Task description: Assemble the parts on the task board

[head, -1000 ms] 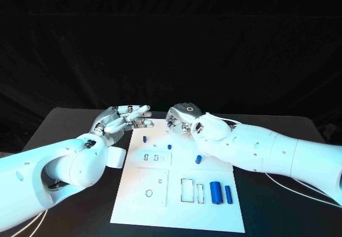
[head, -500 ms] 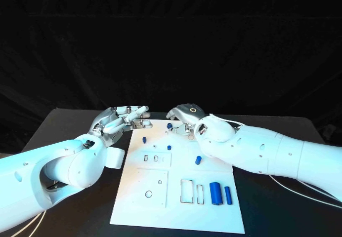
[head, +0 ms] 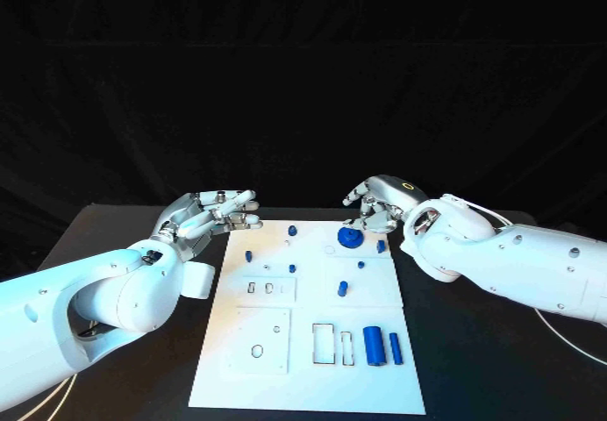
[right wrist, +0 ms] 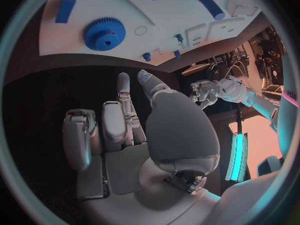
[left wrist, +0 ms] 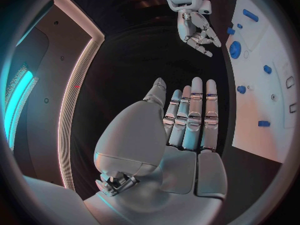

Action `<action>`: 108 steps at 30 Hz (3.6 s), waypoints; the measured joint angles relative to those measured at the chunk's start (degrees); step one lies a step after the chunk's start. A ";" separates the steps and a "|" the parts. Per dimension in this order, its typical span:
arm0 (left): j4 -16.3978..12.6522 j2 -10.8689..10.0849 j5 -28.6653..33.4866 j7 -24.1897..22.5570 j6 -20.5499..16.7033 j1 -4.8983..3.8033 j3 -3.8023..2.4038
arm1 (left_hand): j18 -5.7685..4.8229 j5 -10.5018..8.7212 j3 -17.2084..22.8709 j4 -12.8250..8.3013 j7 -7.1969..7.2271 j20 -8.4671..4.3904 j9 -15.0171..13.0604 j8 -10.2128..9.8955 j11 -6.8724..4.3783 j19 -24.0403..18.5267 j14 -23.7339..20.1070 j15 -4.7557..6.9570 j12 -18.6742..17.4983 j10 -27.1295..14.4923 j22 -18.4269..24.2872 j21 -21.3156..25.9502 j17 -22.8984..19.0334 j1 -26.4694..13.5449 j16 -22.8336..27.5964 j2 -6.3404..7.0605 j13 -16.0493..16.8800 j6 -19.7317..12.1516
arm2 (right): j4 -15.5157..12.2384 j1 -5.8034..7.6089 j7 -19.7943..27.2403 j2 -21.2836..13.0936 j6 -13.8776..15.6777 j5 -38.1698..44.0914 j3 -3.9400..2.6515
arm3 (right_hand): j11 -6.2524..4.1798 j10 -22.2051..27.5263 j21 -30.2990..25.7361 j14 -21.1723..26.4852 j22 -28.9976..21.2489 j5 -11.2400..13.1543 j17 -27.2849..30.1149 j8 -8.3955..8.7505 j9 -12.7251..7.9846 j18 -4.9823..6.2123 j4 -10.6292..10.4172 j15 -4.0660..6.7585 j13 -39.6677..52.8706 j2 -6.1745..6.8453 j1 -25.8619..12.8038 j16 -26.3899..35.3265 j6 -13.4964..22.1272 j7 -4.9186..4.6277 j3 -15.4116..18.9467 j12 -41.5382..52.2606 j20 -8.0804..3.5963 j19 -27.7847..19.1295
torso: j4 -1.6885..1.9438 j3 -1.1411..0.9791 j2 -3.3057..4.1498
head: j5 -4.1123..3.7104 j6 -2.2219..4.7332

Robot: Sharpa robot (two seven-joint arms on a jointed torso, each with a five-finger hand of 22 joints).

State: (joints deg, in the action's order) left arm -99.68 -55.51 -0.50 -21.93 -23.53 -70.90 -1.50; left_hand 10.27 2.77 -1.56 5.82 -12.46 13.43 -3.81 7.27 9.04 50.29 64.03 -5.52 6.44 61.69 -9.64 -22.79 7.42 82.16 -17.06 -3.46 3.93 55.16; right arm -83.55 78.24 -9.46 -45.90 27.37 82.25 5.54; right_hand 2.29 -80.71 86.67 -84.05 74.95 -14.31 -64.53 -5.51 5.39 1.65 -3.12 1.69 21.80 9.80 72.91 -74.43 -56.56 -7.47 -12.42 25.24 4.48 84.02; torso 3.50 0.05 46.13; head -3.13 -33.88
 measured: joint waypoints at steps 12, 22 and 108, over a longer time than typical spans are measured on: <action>0.72 0.59 0.01 0.06 1.16 0.02 0.06 | 0.00 0.00 0.00 0.00 0.00 0.00 0.00 0.00 0.00 0.00 0.00 0.00 0.00 0.00 0.00 0.00 0.00 0.00 0.00 0.00 0.00 0.00 | 2.03 -0.21 -1.82 0.04 -8.24 -5.65 0.04 | 1.90 -3.04 3.14 0.03 -0.01 -0.46 -10.42 -3.39 1.79 -0.86 -4.51 -1.08 53.16 -1.65 2.41 -12.13 5.51 -1.79 6.56 57.89 0.89 -0.01 | -0.42 -0.26 -0.55 | 0.09 -0.18; 0.76 0.59 0.01 0.06 1.77 0.03 0.09 | -0.01 0.00 0.00 0.00 0.00 0.00 0.00 0.00 0.00 0.00 0.00 0.00 0.00 0.00 -0.01 0.00 0.00 0.00 0.00 0.00 0.00 0.00 | 4.78 -1.27 -3.08 2.80 -10.43 -5.58 0.24 | 1.90 -3.04 3.14 0.03 -0.02 -0.69 -10.41 -3.78 1.90 -0.86 -4.70 -1.48 53.16 -1.92 2.68 -12.75 6.12 -1.85 6.75 58.99 1.27 0.01 | -0.36 -0.22 -0.52 | 0.16 -0.52; 1.08 0.92 0.02 0.69 2.26 0.03 0.09 | -0.01 0.00 0.00 0.00 0.00 0.00 0.00 0.01 0.00 0.00 0.00 0.00 -0.24 0.00 0.02 0.00 0.00 0.00 -0.01 0.00 0.00 0.00 | 4.37 -2.32 -3.84 13.49 -1.21 7.46 0.24 | -0.25 -3.12 3.08 0.13 -0.02 -4.70 -10.37 -7.24 1.94 -0.84 -1.39 0.28 53.11 -6.19 5.50 -13.15 -0.05 -0.79 -0.10 61.22 -0.10 0.11 | -0.39 -0.35 -0.48 | 1.59 -1.20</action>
State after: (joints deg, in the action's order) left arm -98.60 -54.59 -0.49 -21.25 -21.27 -70.87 -1.41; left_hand 10.26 2.77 -1.56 5.82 -12.46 13.43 -3.81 7.28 9.04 50.29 64.03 -5.52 6.21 61.69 -9.63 -22.79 7.42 82.16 -17.06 -3.46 3.93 55.16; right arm -79.18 75.92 -13.30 -32.41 26.16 89.71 5.77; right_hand 2.05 -83.83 89.75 -83.92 74.93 -19.01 -74.91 -12.75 7.33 0.82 -4.50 1.97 74.91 3.61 78.41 -87.58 -56.61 -8.26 -12.53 86.46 4.38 84.13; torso 3.11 -0.30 45.65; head -1.54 -35.08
